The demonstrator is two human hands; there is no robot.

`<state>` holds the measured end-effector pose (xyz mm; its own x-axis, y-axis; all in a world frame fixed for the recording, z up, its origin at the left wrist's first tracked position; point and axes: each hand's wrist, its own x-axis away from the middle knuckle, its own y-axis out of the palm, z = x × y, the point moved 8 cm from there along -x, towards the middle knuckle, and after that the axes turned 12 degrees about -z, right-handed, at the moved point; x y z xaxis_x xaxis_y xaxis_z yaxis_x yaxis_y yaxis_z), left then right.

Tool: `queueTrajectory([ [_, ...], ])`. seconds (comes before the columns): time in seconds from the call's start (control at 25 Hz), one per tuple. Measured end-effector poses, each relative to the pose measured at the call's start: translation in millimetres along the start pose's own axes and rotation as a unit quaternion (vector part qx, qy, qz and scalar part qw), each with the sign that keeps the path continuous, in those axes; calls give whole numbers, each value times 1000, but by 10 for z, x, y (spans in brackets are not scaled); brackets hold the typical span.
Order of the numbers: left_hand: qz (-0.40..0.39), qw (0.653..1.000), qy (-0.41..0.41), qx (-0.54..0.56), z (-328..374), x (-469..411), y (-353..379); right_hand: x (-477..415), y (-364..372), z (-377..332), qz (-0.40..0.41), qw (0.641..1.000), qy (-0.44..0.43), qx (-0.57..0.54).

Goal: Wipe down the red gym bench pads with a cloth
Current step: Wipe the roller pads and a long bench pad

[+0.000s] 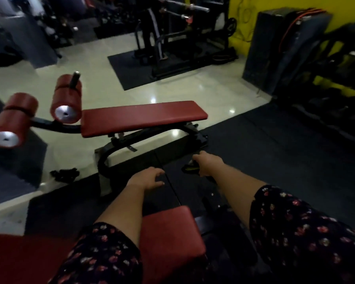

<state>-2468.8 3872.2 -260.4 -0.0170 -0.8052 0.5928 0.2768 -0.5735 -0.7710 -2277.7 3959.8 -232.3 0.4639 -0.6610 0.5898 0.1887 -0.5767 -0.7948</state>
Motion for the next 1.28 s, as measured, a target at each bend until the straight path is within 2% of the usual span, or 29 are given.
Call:
queueTrajectory([
  [0.08,8,999,33,-11,158,-17,-71,168,106,136,-2,998,42,-37],
  [0.28,-13,993,113,-45,574,-114,-124,559,308,283,29,992,85,-86],
  [0.52,-33,968,225,-108,1547,-210,103,1351,791,949,52,965,200,-159],
  [0.8,-54,920,339,-188,3210,-161,502,2547,1256,1994,62,924,324,-195],
  [1.28,-62,860,423,-280,6069,-48,1232,4068,1796,3851,110,878,409,-224],
])
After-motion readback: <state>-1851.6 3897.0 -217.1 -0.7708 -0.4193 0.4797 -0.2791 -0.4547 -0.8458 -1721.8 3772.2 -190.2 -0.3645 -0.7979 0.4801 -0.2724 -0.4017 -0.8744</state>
